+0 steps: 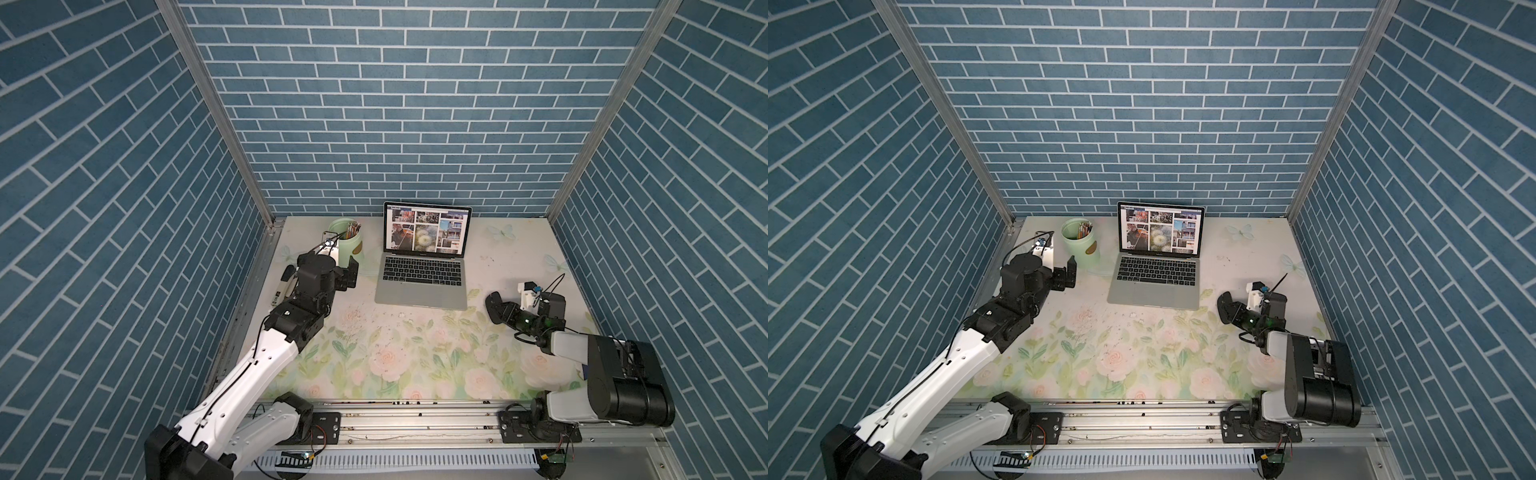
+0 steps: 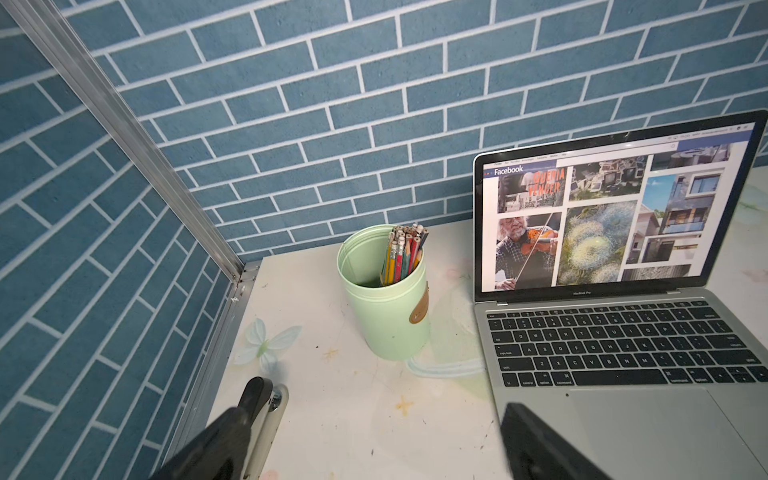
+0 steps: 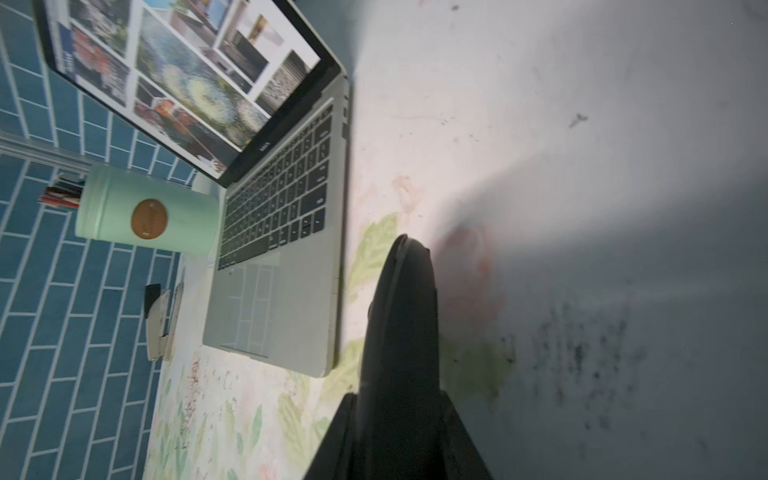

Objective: Remove the wireless mouse receiver from the laptop
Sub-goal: Place the mouse at the center of the board.

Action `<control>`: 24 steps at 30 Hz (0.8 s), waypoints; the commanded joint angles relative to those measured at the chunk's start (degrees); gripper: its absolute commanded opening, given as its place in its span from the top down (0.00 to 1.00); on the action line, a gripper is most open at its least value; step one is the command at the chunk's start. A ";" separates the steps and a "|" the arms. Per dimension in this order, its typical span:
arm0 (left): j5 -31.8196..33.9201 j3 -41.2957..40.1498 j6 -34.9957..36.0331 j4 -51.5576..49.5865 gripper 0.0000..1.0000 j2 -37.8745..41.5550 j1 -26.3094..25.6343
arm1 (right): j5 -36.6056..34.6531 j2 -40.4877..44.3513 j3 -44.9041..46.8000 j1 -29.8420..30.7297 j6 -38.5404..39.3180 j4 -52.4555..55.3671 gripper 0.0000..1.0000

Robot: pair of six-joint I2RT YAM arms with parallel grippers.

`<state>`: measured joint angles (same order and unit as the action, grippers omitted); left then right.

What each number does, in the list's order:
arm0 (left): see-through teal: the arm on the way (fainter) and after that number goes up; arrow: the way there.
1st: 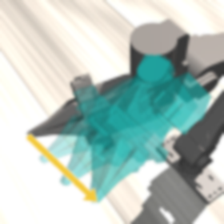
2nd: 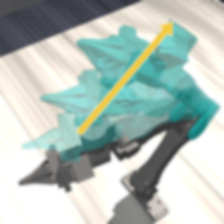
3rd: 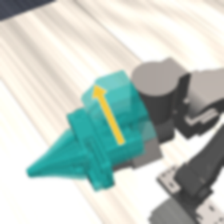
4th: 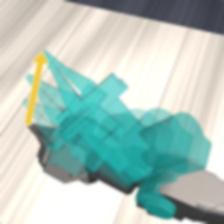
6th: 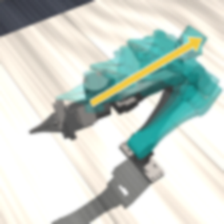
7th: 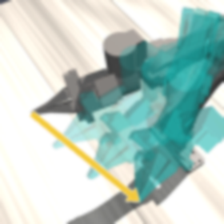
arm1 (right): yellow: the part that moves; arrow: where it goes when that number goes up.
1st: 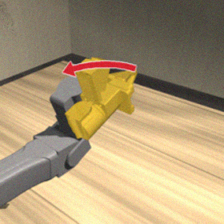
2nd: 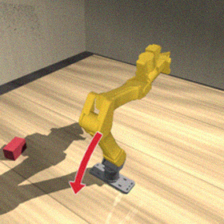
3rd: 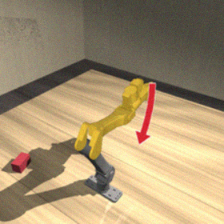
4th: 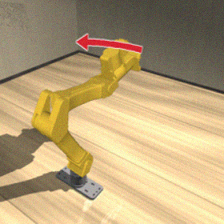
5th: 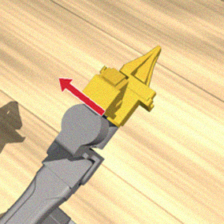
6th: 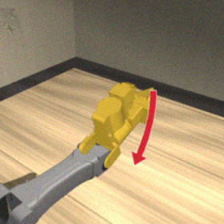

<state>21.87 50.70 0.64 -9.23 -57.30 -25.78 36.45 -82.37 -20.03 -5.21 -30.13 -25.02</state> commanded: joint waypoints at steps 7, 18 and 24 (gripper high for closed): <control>0.19 -0.40 -0.83 0.47 0.00 0.24 0.31 | -3.28 -4.44 -0.45 -0.06 -0.98 -0.26 1.00; -0.66 -0.95 -1.01 0.63 0.00 -0.16 0.32 | -7.08 -7.36 -3.58 2.60 -1.16 6.12 1.00; -0.80 -1.12 -0.91 0.20 0.00 0.17 0.31 | -10.51 -5.84 -5.56 3.35 -0.80 13.17 0.70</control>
<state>21.37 50.70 0.38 -9.19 -57.28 -25.78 31.48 -87.64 -26.44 -2.22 -30.20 -23.24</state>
